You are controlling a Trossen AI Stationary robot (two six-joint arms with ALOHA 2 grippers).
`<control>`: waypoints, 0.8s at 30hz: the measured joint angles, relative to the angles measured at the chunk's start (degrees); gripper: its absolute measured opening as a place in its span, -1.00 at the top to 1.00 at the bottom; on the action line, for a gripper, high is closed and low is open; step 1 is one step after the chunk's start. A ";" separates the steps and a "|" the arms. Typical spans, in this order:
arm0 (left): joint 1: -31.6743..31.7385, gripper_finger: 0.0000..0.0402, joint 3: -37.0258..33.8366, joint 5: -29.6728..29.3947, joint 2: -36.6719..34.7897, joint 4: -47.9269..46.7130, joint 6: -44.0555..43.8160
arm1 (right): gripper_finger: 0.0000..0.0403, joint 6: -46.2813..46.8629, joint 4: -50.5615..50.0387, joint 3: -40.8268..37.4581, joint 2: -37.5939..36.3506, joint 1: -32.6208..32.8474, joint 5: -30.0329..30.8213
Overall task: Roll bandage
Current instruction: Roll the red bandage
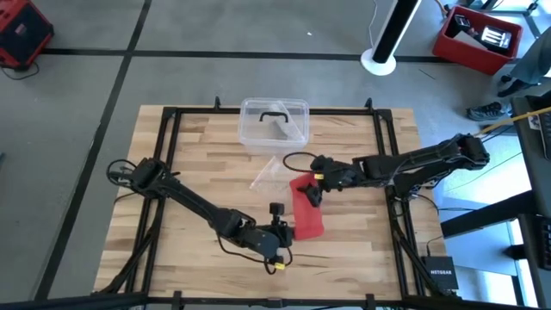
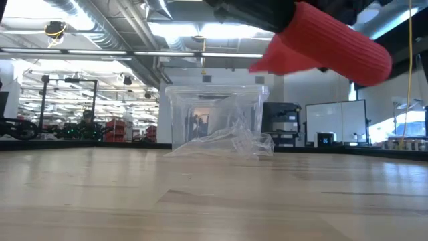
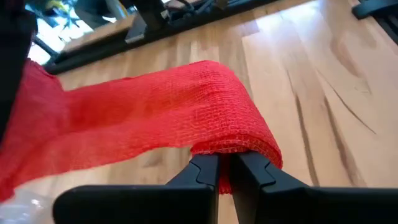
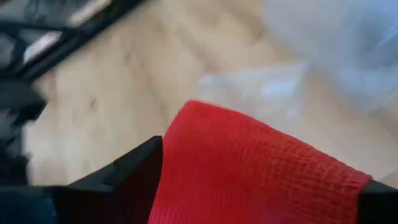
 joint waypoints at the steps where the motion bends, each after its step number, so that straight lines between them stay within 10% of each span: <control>1: -0.04 0.94 0.00 0.38 0.11 0.14 -0.60 | -0.43 1.08 -0.97 0.00 0.30 -0.43 -3.45; 8: -0.11 0.94 0.00 2.61 0.12 0.05 -2.29 | -0.43 5.83 -4.21 3.23 -0.63 -5.96 -27.08; 18: -0.17 0.94 0.00 5.55 1.04 0.39 -6.10 | -0.43 -8.72 -21.69 15.68 -1.62 -11.20 -12.60; 24: -1.24 0.94 0.00 5.79 1.04 7.12 -2.61 | -0.43 -14.83 -32.67 23.30 -1.65 -10.96 -16.96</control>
